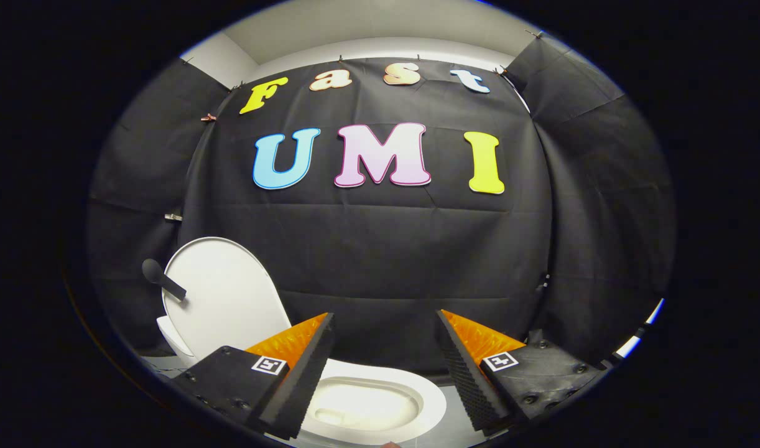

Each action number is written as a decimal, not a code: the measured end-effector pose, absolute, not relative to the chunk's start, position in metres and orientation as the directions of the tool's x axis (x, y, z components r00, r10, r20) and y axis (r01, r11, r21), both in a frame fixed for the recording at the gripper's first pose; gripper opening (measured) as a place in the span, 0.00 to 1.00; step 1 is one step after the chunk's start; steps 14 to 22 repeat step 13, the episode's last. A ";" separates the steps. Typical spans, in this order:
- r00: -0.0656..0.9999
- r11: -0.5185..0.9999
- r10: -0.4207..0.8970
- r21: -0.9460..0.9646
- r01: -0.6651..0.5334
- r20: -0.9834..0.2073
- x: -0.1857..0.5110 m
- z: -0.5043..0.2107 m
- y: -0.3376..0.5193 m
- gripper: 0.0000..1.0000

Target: Open the toilet lid.

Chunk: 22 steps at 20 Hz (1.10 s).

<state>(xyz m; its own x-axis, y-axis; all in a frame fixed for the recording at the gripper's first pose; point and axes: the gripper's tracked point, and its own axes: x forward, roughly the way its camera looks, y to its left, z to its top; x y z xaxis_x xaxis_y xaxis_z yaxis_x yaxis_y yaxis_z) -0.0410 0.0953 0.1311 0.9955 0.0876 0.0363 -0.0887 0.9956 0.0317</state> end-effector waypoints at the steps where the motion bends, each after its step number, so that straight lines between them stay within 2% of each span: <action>1: 0.996 0.995 0.087 0.037 -0.088 0.036 -0.041 0.131 0.094 0.98; 22: 0.997 0.994 0.078 0.072 -0.078 0.005 -0.040 0.123 0.086 0.99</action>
